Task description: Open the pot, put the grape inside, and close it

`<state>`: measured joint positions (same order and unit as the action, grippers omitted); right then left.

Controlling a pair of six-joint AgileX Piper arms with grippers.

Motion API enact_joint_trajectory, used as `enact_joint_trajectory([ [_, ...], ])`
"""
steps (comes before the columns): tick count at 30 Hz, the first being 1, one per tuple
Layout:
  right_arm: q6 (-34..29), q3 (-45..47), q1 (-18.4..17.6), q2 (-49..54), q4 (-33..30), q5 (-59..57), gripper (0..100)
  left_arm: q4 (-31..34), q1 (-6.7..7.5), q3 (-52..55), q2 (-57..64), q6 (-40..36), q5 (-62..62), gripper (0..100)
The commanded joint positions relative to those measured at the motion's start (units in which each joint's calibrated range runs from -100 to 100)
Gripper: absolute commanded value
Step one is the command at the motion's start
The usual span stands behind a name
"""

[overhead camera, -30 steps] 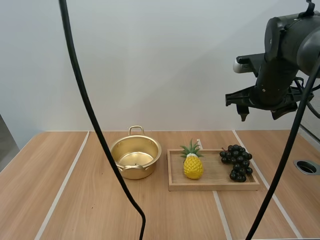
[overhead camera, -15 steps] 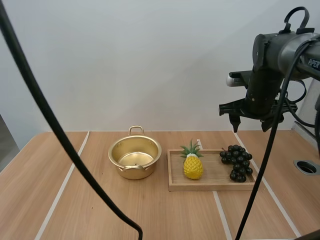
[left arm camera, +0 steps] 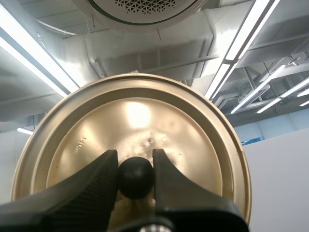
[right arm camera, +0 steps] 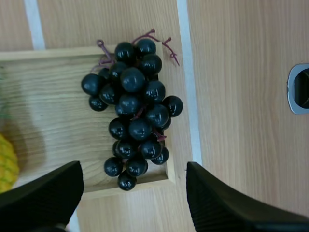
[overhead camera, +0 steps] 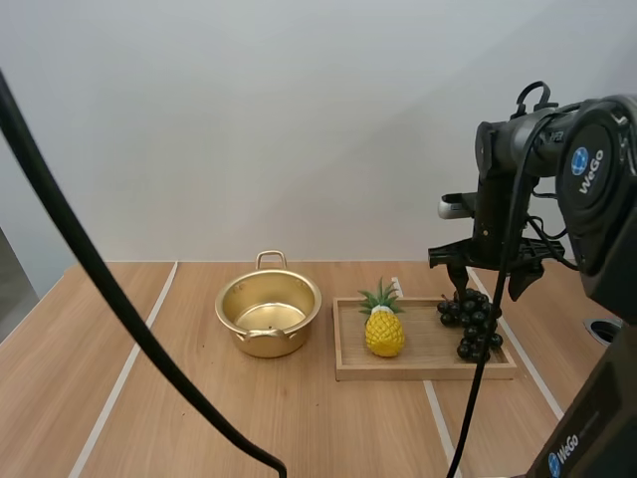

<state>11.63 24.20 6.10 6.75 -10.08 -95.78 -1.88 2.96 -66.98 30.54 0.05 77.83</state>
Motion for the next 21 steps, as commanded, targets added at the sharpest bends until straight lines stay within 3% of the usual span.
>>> enact_joint_trajectory([
  [1, -0.2, 0.1, 0.2, -2.3, -2.2, 1.0, 100, 0.4, 0.06, -0.2, 0.0, -0.6, -0.5, 0],
  [19, -0.2, 0.1, 0.2, -13.3, -3.5, 7.9, 100, 0.4, 0.06, -0.2, -0.1, -0.4, 0.3, 0],
  [21, -0.2, 0.1, 0.2, -14.0, -3.5, 8.7, 93, 0.4, 0.06, -0.2, -0.1, -0.4, 1.1, 0],
])
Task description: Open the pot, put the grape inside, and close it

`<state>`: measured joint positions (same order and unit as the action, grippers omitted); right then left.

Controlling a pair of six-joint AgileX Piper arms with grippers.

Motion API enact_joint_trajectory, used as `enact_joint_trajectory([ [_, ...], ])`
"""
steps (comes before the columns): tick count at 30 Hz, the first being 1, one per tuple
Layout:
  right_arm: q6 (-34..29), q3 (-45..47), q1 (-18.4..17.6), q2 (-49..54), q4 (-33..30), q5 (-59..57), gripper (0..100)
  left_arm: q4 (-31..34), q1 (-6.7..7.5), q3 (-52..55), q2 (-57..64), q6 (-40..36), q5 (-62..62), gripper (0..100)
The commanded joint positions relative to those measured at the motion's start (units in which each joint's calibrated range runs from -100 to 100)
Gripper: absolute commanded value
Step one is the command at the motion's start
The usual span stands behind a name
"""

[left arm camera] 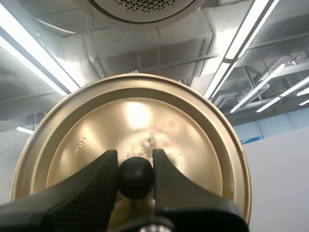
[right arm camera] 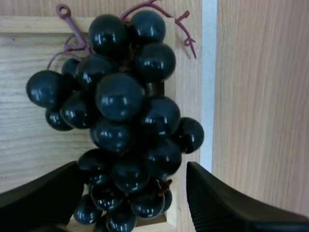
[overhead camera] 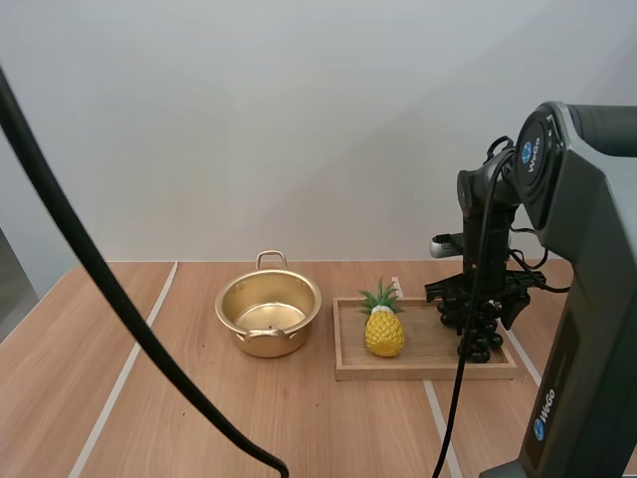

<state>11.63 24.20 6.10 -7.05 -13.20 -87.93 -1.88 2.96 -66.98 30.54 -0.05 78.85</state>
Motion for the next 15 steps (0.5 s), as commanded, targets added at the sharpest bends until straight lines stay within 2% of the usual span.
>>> enact_joint_trajectory([
  [1, -0.2, 0.1, 0.2, -0.6, -0.4, 0.9, 86, 0.4, 0.06, -0.2, -0.1, -0.3, 0.5, 0],
  [2, -0.2, 0.1, 0.2, -0.9, -0.4, 1.2, 73, 0.4, 0.06, -0.2, -0.1, -0.3, 0.7, 0],
  [3, -0.2, 0.1, 0.2, -1.2, -0.4, 1.2, 56, 0.4, 0.06, -0.2, -0.1, -0.3, 0.7, 0],
  [4, -0.2, 0.1, 0.2, -1.2, -0.4, 1.2, 35, 0.4, 0.06, -0.2, -0.1, -0.3, 0.7, 0],
  [6, -0.2, 0.1, 0.2, -1.2, -0.5, 0.9, 4, 0.4, 0.06, -0.2, -0.1, -0.3, 0.7, 0],
  [7, -0.2, 0.1, 0.2, -1.2, -0.5, 0.8, 0, 0.4, 0.06, -0.2, -0.1, -0.3, 0.7, 0],
  [15, -0.4, 0.1, 0.2, 1.4, -1.5, -0.6, 0, 0.4, 0.06, -0.2, -0.1, -0.3, 0.7, 0],
])
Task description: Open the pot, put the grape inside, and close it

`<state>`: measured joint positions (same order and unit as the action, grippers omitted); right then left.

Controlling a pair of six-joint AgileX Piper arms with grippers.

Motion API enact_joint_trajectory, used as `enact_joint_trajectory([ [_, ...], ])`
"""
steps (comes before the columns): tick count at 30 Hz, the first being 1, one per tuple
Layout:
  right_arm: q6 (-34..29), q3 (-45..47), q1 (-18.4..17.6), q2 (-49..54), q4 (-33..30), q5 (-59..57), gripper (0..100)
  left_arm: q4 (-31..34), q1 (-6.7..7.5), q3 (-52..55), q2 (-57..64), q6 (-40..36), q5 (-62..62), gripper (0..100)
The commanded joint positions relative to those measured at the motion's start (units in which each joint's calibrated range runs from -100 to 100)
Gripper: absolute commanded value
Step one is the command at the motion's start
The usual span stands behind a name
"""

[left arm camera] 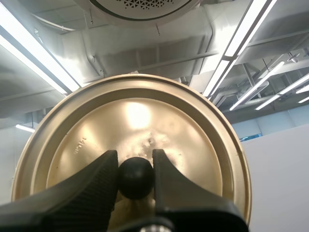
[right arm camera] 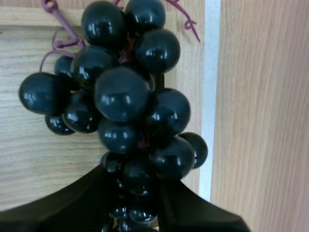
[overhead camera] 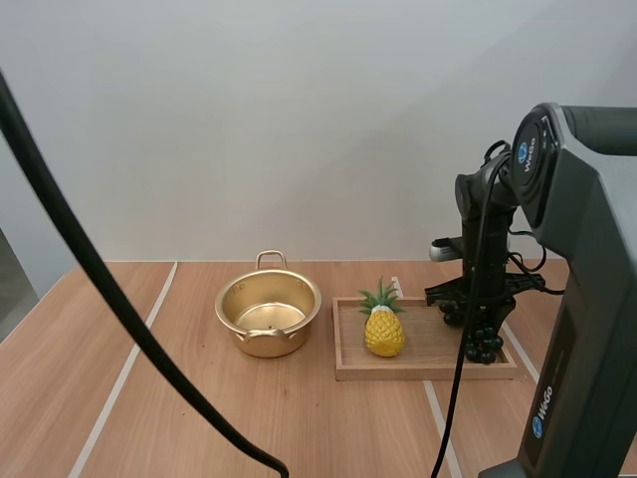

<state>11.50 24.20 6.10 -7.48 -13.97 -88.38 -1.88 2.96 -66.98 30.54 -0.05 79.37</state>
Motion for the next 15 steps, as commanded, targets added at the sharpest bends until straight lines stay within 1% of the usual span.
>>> enact_joint_trajectory([
  [1, -0.3, 0.1, 0.2, 2.6, -0.7, -0.2, 0, 0.4, 0.06, -0.2, -0.1, -0.3, 0.2, 0],
  [15, -0.3, 0.1, 0.2, 17.1, -0.7, -0.2, 0, 0.4, 0.06, -0.2, -0.2, -0.3, 0.2, 0],
])
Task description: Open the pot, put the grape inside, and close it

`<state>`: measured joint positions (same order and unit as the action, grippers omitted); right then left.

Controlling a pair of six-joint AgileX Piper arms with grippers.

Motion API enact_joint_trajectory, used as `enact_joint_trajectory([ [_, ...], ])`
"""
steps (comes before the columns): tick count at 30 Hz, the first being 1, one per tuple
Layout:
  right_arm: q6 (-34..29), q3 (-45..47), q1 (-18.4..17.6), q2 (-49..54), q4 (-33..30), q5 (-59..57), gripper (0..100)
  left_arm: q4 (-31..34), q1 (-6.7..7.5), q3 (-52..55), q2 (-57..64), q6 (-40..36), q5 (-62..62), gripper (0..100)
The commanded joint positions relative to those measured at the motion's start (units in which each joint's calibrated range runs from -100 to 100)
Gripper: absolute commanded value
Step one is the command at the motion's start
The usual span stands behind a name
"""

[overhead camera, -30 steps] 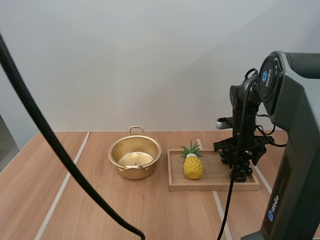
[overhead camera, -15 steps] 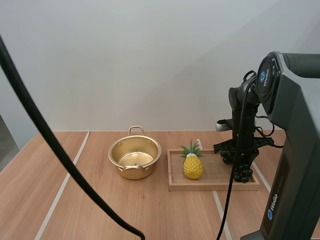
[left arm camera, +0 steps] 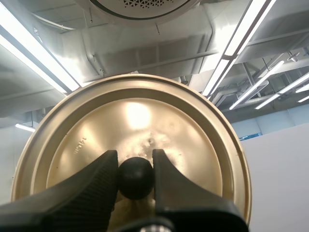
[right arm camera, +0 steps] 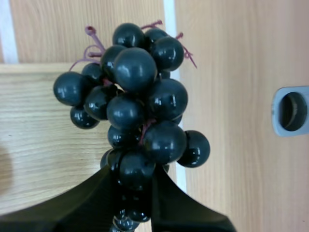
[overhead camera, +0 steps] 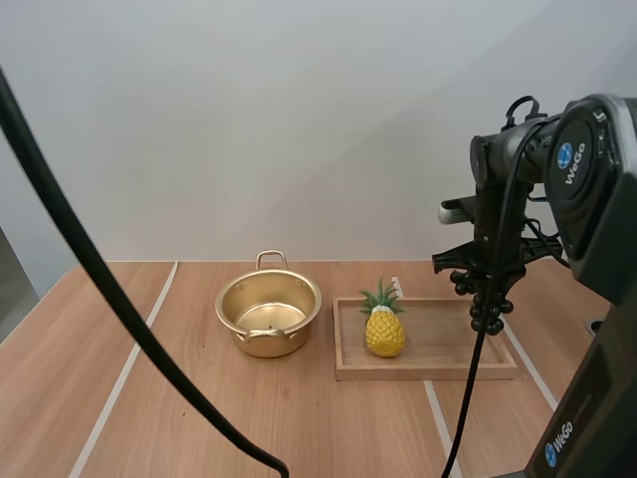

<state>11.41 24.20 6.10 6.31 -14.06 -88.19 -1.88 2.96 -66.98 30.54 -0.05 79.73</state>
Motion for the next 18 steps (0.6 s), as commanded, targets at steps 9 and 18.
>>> enact_joint_trajectory([
  [9, -0.2, 0.1, 0.2, 14.8, -0.6, 5.0, 0, 0.4, 0.06, -0.2, -0.2, -0.3, -0.2, 0],
  [18, -0.2, -0.9, 0.2, 24.6, -1.4, 17.6, 0, 0.4, 0.06, -0.2, -0.2, -0.3, -0.2, 0],
])
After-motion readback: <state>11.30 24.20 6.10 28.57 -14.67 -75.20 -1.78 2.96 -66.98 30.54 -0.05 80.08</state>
